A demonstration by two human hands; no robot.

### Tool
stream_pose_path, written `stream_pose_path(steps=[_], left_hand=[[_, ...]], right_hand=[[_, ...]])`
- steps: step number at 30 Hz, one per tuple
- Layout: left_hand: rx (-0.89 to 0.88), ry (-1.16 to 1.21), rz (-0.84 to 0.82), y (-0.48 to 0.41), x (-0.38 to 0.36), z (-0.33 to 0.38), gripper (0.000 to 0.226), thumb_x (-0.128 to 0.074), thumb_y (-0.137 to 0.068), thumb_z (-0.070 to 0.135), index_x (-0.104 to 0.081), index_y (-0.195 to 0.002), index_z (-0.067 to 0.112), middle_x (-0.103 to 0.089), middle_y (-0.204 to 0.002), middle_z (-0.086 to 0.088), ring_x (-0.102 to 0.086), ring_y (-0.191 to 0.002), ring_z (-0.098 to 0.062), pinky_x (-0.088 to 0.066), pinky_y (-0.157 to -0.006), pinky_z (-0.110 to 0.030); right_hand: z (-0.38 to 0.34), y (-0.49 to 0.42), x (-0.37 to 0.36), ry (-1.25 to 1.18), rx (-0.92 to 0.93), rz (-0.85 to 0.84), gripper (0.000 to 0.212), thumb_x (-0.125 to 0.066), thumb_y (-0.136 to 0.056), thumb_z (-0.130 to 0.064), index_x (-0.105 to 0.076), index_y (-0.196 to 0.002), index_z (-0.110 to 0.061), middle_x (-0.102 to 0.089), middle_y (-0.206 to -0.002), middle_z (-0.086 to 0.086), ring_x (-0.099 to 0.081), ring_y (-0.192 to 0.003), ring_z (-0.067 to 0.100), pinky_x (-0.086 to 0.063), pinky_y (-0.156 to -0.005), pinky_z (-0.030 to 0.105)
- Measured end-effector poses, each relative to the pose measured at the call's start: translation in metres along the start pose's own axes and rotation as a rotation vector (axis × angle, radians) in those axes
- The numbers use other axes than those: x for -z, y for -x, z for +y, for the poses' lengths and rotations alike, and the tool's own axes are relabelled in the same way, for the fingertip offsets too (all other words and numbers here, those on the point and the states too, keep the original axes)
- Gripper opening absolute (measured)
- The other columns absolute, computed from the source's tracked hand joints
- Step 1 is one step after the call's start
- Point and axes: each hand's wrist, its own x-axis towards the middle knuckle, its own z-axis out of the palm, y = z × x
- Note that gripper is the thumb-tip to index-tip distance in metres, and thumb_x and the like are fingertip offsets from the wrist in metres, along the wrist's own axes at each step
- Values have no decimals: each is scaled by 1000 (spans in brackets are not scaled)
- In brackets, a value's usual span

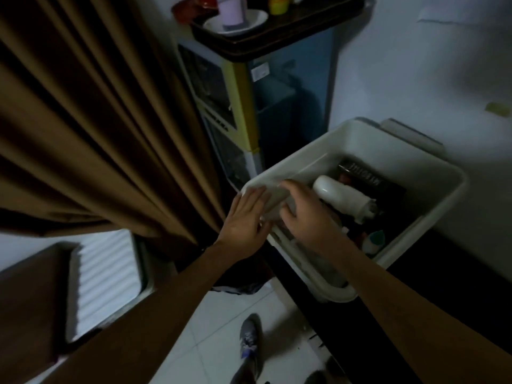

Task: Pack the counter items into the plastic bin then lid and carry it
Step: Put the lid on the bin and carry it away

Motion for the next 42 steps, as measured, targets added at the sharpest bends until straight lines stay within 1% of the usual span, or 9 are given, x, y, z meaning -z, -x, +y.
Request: stream_pose_path(steps=[5,9,15,18,22,30,34,38,42], left_hand=[[166,16,77,48,22,-23,64,-38,-100,46,-21,-154,16,-23,-160,-3,-15,-150,-19,-14,-122,-46],[251,16,113,95,43,-51,65,-35,-99,49,-23,-153,15,-23,-160,-3,-16,-149,-18,-15,-121,-46],[350,-16,178,181,74,-117,62,-43,-97,44,-31,-150,13,-32,-156,-4,-25,-146,-21,-22,-118,-48],[381,-17,193,232,91,-156,62,-43,-95,44,-36,-147,11,-37,-153,-8,-30,-144,-25,-26,-116,-50],[468,-20,189,296,108,-206,64,-37,-94,47,-37,-147,11,-37,-153,-7,-30,-143,-24,-19,-120,-42],[608,11,143,409,119,-277,65,-29,-97,49,-35,-149,12,-34,-156,-5,-28,-146,-25,-21,-120,-48],[681,15,126,439,123,-303,67,-25,-96,52,-32,-151,14,-31,-158,-3,-24,-147,-22,-18,-121,-45],[761,50,93,454,111,-323,62,-31,-98,48,-31,-151,15,-29,-159,-2,-22,-148,-21,-15,-122,-42],[822,83,50,451,93,-342,58,-39,-100,42,-30,-151,16,-29,-159,-1,-21,-148,-20,-17,-121,-44]], right_hand=[[-37,1,-38,-39,71,-111,48,-57,-91,-16,-47,-138,-12,-53,-135,7,-50,-124,21,-43,-105,38],[-79,3,-79,-68,92,-171,46,-53,-95,-21,-45,-140,-17,-50,-139,2,-47,-128,15,-41,-107,33],[-146,16,-156,-111,98,-305,44,-50,-98,-25,-43,-142,-22,-44,-143,-5,-44,-130,11,-35,-104,21],[-187,28,-200,-150,76,-359,44,-50,-98,-25,-44,-141,-22,-44,-144,-6,-44,-131,11,-37,-106,23],[-239,46,-258,-167,48,-434,43,-49,-99,-25,-43,-142,-23,-41,-146,-7,-43,-132,11,-35,-105,21],[-311,71,-356,-175,9,-508,43,-50,-97,-21,-47,-140,-21,-46,-145,-4,-44,-132,14,-35,-109,25],[-326,72,-393,-165,12,-575,43,-52,-97,-17,-48,-139,-18,-49,-143,-1,-45,-131,15,-33,-106,21],[-323,67,-425,-161,15,-623,43,-53,-96,-16,-49,-138,-17,-50,-141,-1,-47,-129,13,-35,-104,21],[-305,54,-468,-214,-76,-696,42,-53,-96,-14,-49,-137,-16,-51,-139,0,-49,-126,15,-39,-106,28]])
